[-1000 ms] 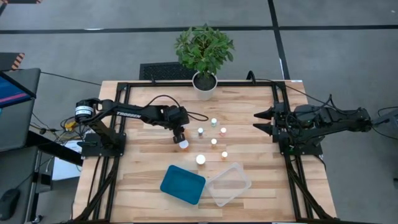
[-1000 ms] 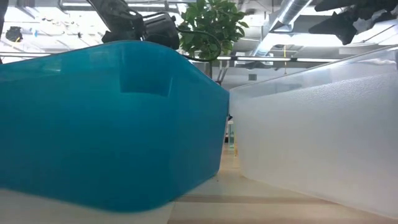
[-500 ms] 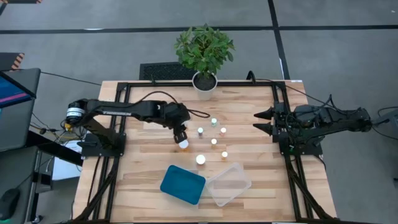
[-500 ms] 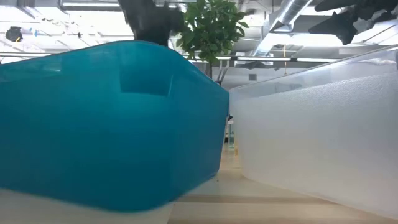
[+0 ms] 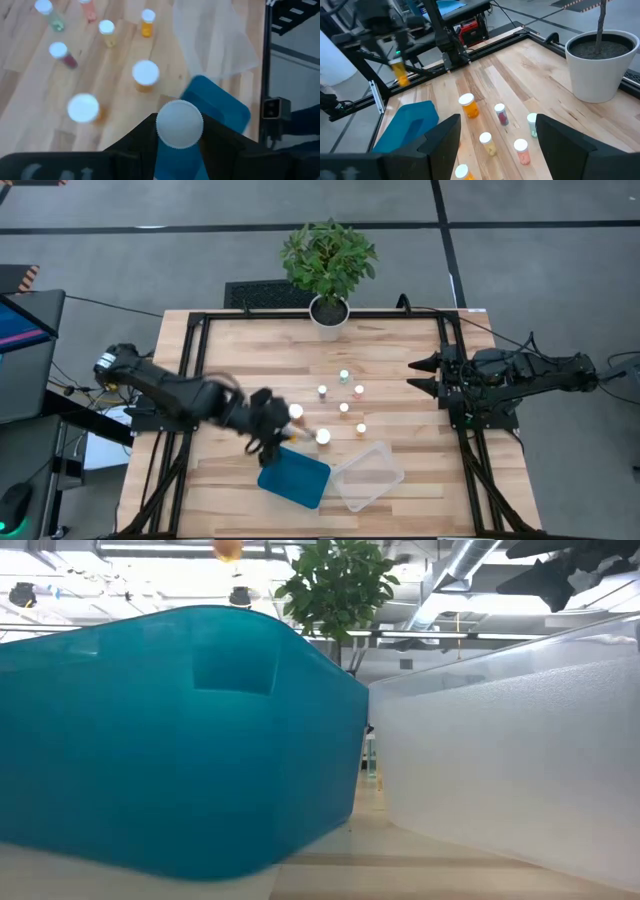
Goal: Pick and place medicine bottles into bin by pill shape (circle, oval)
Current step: Put the small orange small medicine bottle into the blue bin
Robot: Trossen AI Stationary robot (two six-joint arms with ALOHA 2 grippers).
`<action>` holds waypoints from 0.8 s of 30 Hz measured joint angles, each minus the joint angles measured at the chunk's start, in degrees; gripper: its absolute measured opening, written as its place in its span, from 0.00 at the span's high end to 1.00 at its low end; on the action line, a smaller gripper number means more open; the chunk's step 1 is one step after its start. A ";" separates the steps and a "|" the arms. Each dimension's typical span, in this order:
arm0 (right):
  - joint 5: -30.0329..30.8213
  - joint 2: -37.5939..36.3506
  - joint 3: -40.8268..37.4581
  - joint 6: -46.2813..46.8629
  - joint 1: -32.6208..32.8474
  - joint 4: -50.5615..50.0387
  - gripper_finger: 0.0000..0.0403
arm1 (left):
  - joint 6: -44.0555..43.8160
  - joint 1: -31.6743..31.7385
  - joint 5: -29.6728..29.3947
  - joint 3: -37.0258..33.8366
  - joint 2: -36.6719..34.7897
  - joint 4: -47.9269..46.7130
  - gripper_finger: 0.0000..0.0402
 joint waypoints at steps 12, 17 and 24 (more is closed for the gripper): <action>-0.01 0.04 0.00 0.00 0.00 -0.50 0.33 | -12.81 -11.57 -8.03 -0.02 9.88 -2.70 0.71; -0.01 0.02 0.00 0.00 0.00 -0.64 0.33 | -12.83 -10.96 -7.25 -0.02 14.87 -2.60 0.71; -0.02 0.02 0.00 0.00 0.00 -1.49 0.33 | -13.26 -10.62 -4.77 -0.89 19.04 -0.81 0.71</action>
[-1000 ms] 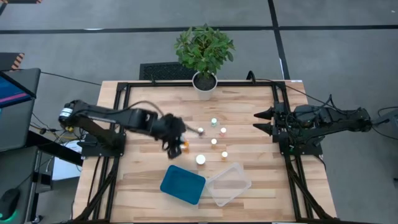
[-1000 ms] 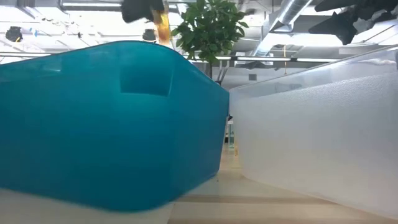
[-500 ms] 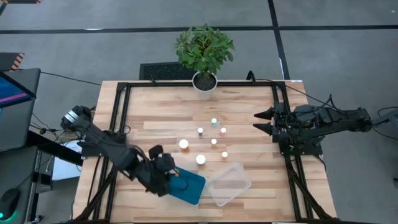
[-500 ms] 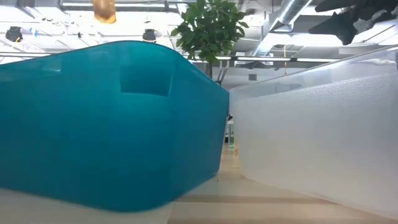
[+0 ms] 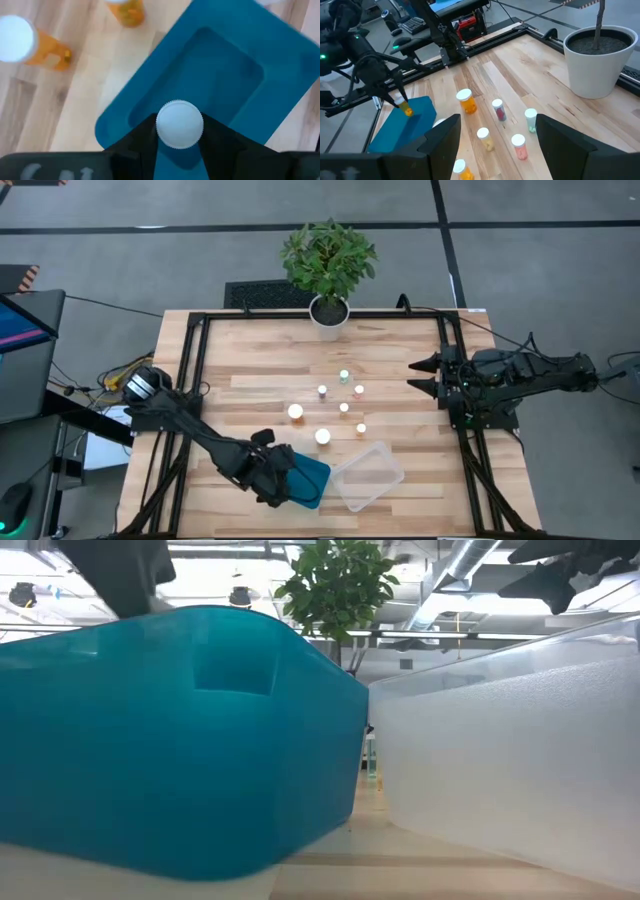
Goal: Pick and place medicine bottles into bin by pill shape (circle, oval)
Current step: Put the small orange small medicine bottle into the blue bin
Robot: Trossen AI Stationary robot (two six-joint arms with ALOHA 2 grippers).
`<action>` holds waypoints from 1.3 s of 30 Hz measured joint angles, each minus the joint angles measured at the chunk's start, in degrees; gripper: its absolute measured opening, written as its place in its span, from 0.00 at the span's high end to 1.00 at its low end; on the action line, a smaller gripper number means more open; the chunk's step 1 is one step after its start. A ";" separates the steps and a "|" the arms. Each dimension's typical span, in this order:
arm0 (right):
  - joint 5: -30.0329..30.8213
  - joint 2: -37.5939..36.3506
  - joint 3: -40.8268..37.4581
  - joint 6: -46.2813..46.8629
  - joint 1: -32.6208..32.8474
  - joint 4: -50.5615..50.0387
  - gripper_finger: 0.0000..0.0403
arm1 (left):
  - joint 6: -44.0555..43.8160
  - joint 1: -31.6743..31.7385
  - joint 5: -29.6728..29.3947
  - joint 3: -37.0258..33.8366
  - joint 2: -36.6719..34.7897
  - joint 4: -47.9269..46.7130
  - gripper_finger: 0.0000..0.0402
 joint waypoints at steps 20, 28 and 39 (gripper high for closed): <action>0.00 0.02 0.02 0.07 0.02 -0.20 0.33 | 5.12 1.93 -0.27 -11.43 -2.25 7.95 0.71; -0.02 0.02 0.02 0.04 0.02 -0.20 0.33 | 6.81 2.00 0.10 -11.43 -2.25 8.65 0.71; 0.00 0.00 0.02 0.02 0.02 -0.20 0.33 | 8.06 2.03 0.17 -11.43 -2.25 9.09 0.71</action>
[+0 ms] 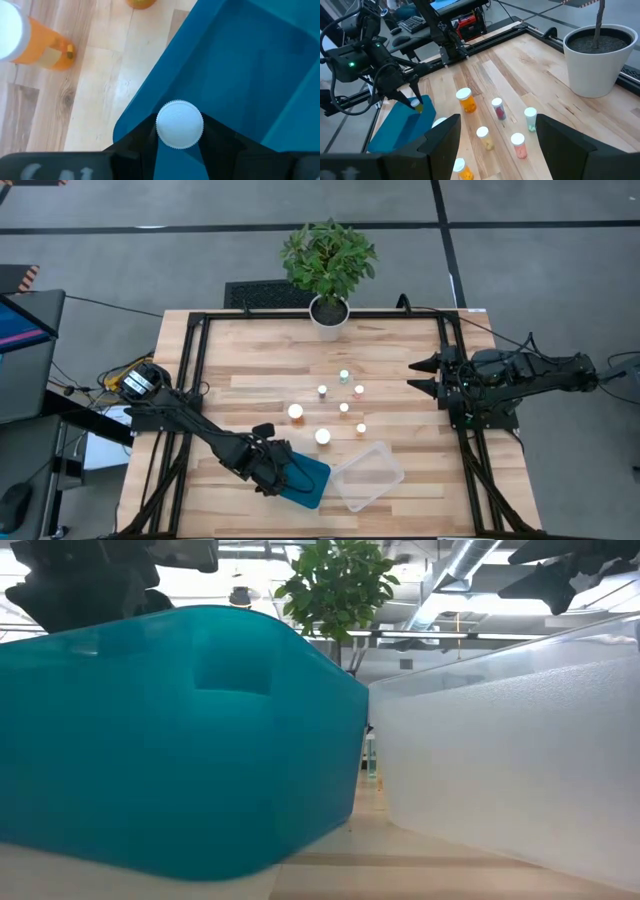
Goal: Pick and place medicine bottles into bin by pill shape (circle, oval)
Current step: Put the small orange small medicine bottle into the blue bin
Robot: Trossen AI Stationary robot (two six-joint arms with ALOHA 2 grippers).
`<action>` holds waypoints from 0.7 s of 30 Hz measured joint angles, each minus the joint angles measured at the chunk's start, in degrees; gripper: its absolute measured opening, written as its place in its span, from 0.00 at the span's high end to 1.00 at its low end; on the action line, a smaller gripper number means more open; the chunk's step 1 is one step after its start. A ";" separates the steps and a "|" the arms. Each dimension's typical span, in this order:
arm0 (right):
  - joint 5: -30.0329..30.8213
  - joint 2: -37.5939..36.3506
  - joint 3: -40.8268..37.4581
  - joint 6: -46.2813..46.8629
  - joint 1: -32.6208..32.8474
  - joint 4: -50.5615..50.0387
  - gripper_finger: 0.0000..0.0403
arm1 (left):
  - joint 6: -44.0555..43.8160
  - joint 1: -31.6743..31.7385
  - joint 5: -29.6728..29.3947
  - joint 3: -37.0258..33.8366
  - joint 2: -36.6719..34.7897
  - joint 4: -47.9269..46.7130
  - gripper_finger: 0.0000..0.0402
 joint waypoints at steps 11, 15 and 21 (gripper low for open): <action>-0.01 0.00 0.00 0.00 0.00 -0.09 0.33 | 1.01 0.00 1.49 0.07 1.63 0.74 0.71; 0.00 -0.02 0.00 -0.02 0.00 -0.13 0.33 | 0.58 -0.01 1.05 -0.04 1.86 -0.13 0.71; -0.01 0.00 0.00 -0.01 -0.02 -0.50 0.33 | 0.82 0.00 1.52 0.07 1.86 -0.36 0.70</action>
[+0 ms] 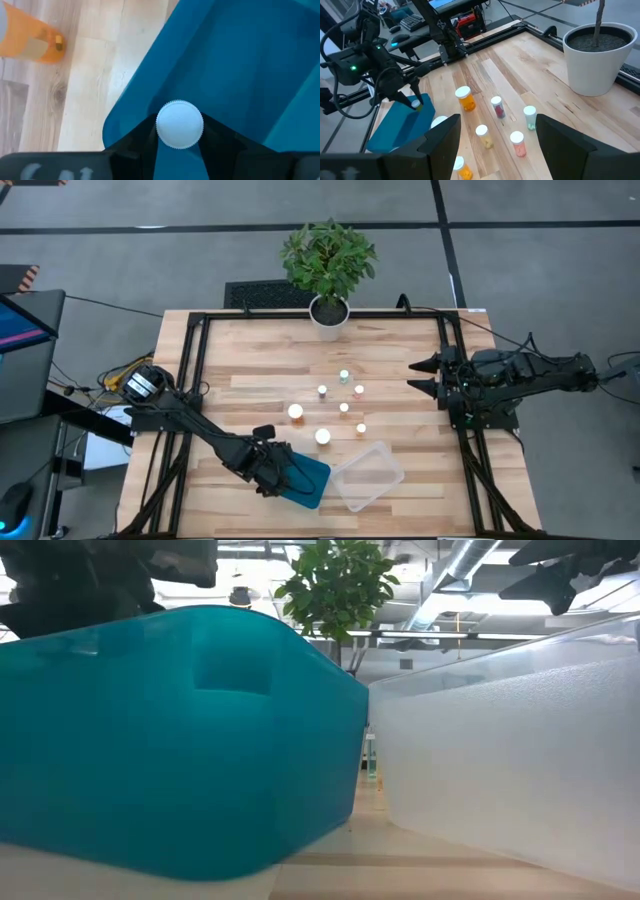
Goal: Pick and place medicine bottles into bin by pill shape (circle, oval)
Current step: Put the small orange small medicine bottle into the blue bin, then put the large orange pill bottle into the blue bin
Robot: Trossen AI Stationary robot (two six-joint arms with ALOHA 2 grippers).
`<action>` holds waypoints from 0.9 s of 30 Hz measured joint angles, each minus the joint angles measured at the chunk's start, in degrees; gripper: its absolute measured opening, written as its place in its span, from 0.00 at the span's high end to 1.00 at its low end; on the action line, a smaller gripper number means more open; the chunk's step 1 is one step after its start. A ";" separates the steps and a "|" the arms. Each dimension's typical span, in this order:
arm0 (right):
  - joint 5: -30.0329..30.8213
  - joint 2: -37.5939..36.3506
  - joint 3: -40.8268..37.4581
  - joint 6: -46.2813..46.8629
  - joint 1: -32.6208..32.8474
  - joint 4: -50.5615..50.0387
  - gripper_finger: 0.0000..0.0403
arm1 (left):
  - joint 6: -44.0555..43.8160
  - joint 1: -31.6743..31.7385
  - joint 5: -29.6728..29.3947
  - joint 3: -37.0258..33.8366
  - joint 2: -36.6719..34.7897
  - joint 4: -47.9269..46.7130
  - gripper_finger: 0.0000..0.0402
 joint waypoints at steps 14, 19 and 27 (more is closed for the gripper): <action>0.01 0.00 0.00 -0.02 0.02 -0.39 0.33 | -1.76 0.09 0.53 0.02 -0.04 0.11 0.52; -0.02 0.00 0.00 -0.02 0.02 -0.37 0.33 | -2.80 0.08 0.94 1.31 -0.04 -0.90 0.48; 0.00 0.00 0.00 -0.02 0.02 -0.37 0.33 | -3.02 0.09 2.05 5.86 -0.09 -4.85 0.39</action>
